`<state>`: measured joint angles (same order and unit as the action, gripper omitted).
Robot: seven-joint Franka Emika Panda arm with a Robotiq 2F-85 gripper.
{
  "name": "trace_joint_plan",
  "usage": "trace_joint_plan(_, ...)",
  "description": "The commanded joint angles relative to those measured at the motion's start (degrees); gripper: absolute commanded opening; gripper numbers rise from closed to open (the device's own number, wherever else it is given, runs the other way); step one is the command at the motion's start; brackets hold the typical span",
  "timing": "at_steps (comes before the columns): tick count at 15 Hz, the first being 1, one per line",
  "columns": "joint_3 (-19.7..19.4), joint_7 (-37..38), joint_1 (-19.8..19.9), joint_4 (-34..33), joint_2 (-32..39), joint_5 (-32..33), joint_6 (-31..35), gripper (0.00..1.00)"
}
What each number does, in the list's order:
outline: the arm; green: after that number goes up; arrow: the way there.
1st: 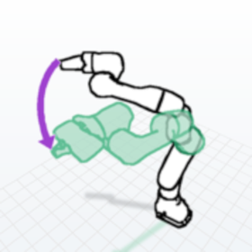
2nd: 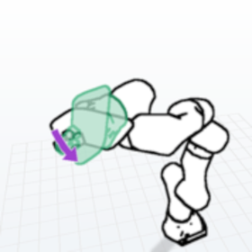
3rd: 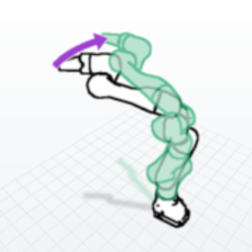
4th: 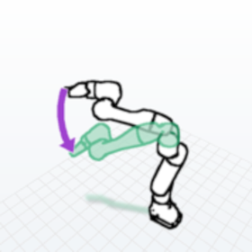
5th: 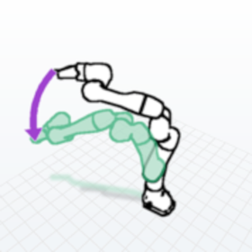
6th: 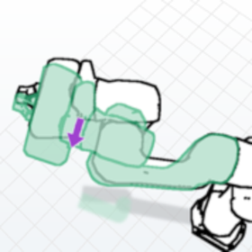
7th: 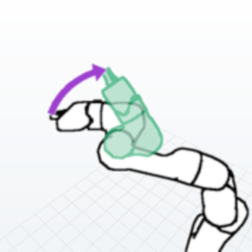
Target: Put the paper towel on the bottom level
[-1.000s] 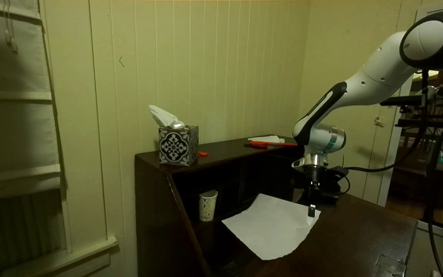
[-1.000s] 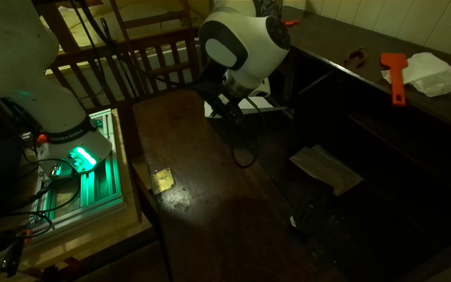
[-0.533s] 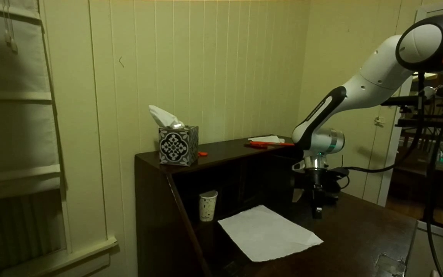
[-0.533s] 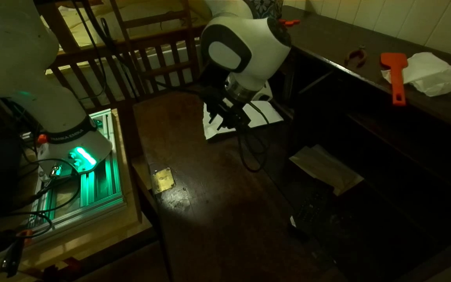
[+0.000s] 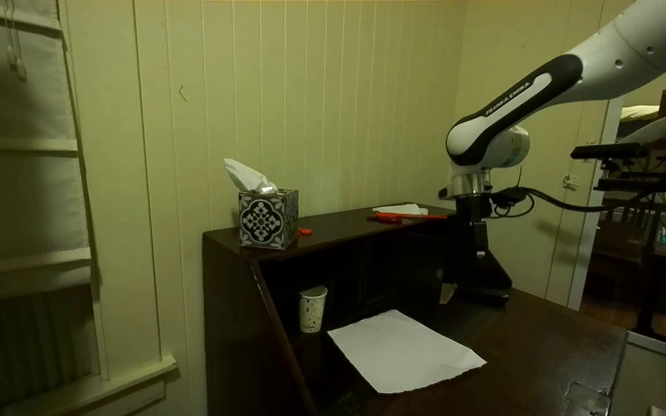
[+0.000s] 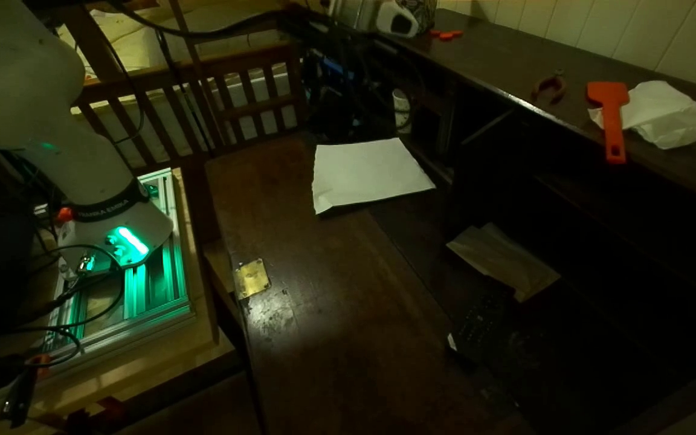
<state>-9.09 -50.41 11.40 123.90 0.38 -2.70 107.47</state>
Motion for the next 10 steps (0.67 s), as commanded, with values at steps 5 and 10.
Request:
trace_joint_plan(5, 1.9, 16.6, -5.2, 0.0, -14.5, 6.9, -0.9, 1.00)
trace_joint_plan(10, 2.8, 21.7, -6.4, 0.2, -20.0, 8.5, -2.6, 1.00)
